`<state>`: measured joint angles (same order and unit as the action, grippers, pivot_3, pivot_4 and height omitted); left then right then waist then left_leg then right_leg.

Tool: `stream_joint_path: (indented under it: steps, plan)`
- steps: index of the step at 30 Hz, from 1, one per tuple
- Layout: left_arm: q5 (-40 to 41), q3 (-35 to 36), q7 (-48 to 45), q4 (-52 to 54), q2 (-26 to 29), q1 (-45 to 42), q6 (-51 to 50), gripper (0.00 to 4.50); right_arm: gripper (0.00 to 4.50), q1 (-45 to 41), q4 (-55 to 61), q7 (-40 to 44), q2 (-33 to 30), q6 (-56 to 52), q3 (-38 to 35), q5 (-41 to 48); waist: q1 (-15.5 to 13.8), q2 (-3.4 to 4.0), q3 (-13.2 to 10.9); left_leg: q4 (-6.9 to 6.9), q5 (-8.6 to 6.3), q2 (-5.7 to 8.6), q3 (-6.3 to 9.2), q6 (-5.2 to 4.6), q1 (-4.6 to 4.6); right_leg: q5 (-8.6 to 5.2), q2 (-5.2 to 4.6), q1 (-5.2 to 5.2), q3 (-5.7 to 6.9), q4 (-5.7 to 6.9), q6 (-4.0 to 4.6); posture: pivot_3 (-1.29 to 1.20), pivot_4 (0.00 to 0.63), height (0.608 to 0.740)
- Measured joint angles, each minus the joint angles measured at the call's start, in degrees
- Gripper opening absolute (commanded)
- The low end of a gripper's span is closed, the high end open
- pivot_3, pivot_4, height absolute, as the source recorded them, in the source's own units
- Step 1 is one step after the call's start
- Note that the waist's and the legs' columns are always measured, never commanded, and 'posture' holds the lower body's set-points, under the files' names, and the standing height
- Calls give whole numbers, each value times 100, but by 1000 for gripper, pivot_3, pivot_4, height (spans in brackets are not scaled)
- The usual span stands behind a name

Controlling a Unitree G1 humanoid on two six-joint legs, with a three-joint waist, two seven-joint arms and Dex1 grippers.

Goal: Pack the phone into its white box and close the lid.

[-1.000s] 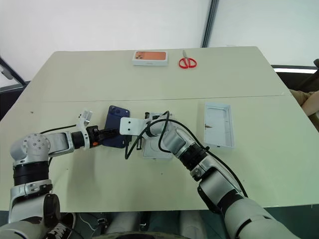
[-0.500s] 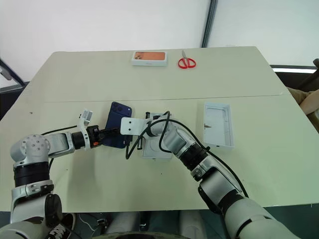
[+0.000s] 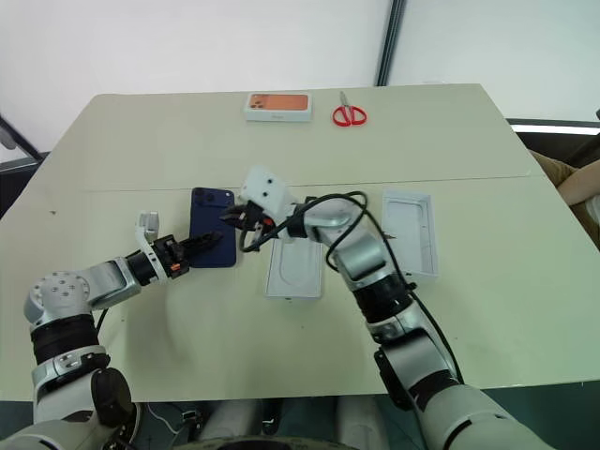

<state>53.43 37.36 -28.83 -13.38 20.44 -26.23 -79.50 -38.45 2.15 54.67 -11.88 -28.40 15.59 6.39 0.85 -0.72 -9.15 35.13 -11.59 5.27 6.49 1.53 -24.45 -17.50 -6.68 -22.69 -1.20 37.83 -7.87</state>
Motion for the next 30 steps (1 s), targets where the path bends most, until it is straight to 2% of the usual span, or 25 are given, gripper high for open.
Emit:
stream_joint_path:
  steps: [3,7,13,26,29,30]
  plan:
    - [209,65,-9,70,18,80,1,0,3763,568,505,216,-566,-161,13,172,-11,-2,-2,0,-1,2,-2,-2,-1,0,-3,4,-1,-3,0,0,150,740]
    - [478,59,37,134,-34,131,-81,0,3763,1297,1448,703,-1758,-190,45,287,-14,-7,-5,-1,-3,0,-3,-5,-2,0,-3,21,0,-10,-1,0,150,740]
    - [600,-125,148,346,-106,147,-97,0,3763,1768,1913,862,-2437,72,367,125,3,-10,-7,-2,-3,-6,-8,-5,-2,0,-2,24,1,-12,0,0,150,740]
    - [630,-468,312,531,-242,154,-17,0,3763,1734,1391,520,-2366,561,758,-331,-20,-30,-19,1,-3,-4,-7,-5,-2,0,-3,31,3,-18,0,0,150,740]
    - [671,-500,355,595,-243,155,-13,0,2948,1760,1287,521,-2384,636,846,-412,-21,-31,-19,2,-3,-4,-7,-5,-2,0,-3,32,4,-18,0,0,150,740]
    - [676,-505,374,615,-244,156,-12,0,2435,1764,1277,513,-2382,658,843,-418,-19,-31,-19,2,-3,-4,-7,-5,-2,0,-3,32,4,-17,0,0,150,740]
